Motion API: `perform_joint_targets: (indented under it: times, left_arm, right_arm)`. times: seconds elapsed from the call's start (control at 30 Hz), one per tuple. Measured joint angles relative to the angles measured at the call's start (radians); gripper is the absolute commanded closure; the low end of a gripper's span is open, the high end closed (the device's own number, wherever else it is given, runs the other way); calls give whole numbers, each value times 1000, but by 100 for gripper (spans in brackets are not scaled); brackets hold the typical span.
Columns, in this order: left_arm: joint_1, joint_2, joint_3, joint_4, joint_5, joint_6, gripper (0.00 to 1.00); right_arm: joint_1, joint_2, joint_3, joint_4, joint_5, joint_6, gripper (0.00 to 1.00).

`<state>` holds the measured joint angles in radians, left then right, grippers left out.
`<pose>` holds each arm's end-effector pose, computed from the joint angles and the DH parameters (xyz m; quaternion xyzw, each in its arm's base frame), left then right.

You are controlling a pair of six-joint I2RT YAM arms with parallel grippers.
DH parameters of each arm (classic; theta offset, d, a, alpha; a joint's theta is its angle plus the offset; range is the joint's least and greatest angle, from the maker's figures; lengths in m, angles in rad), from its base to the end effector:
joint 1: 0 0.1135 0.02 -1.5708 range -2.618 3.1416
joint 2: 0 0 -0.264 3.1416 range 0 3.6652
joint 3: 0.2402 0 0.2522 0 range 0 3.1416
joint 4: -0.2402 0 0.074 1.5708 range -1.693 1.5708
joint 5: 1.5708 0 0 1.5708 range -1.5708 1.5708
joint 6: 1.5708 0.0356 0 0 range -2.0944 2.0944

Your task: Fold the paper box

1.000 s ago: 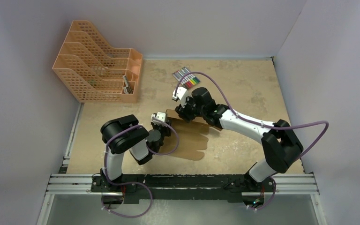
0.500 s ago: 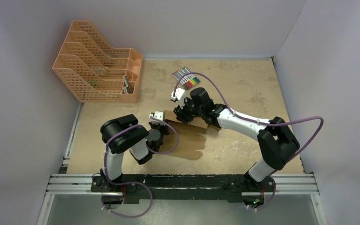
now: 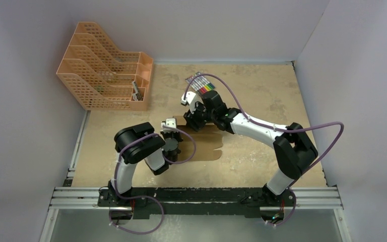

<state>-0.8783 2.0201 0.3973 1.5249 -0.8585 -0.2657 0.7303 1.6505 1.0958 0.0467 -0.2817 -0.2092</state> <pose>0.1986 -0.1973 0.0940 -0.0634 0.7266 -0.0713 0.6804 0.2731 0.2578 0.2460 -0.4498 0.7289 0.2462 0.4536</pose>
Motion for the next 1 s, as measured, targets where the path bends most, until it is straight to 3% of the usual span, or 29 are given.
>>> perform_joint_targets:
  times: [0.23, 0.57, 0.87, 1.0]
  left_arm:
    - [-33, 20, 26, 0, -164, 27, 100]
    - [-39, -10, -11, 0, -199, 4, 52]
    - [-40, -223, -104, -45, -135, -74, 41]
    - [-43, -398, -125, -241, -98, -152, 40]
  right_arm:
    - [1, 7, 2, -7, -10, 11, 48]
    - [1, 7, 2, -14, 31, 19, 45]
    - [-2, 4, 2, -3, 137, 15, 44]
    - [-9, -24, 2, 6, 192, 14, 42]
